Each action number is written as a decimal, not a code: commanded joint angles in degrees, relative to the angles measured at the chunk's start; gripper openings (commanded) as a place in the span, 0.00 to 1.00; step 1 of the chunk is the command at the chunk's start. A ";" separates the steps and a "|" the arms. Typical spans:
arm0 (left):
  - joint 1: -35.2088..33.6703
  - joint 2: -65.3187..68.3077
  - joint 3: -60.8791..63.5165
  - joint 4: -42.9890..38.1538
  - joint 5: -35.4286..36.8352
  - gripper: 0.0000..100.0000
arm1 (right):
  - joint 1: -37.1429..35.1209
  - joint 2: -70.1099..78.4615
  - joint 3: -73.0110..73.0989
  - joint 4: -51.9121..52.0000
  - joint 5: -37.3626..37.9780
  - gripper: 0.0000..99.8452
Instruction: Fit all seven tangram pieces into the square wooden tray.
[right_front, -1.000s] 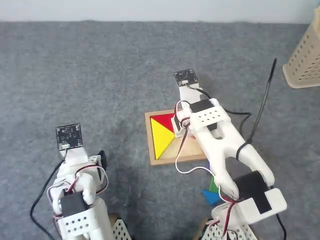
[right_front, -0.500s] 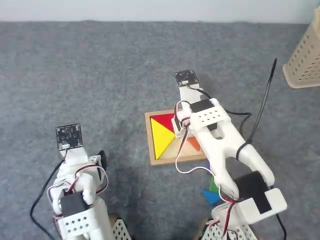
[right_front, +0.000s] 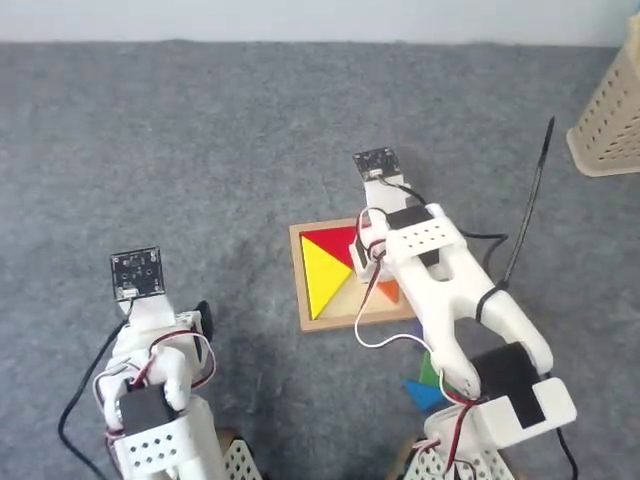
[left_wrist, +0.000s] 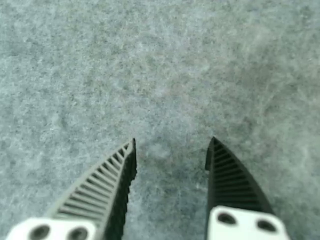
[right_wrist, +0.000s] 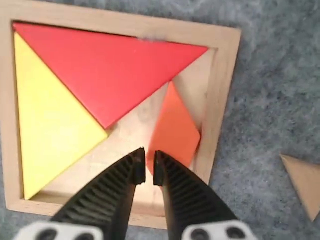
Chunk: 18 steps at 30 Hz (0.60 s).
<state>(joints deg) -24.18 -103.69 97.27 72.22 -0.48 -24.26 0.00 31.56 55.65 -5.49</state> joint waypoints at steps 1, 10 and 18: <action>0.18 -0.79 -0.75 0.26 -0.26 0.22 | 1.19 -0.84 -0.62 -1.54 1.41 0.03; 0.18 -0.79 -0.75 0.26 -0.26 0.22 | 1.27 -11.47 -0.09 -0.57 7.65 0.03; 0.18 -0.79 -0.75 0.26 -0.26 0.22 | 1.45 -1.45 0.35 -6.37 11.69 0.03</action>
<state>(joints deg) -24.18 -103.69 97.27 72.22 -0.48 -24.18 -5.27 32.53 52.75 4.70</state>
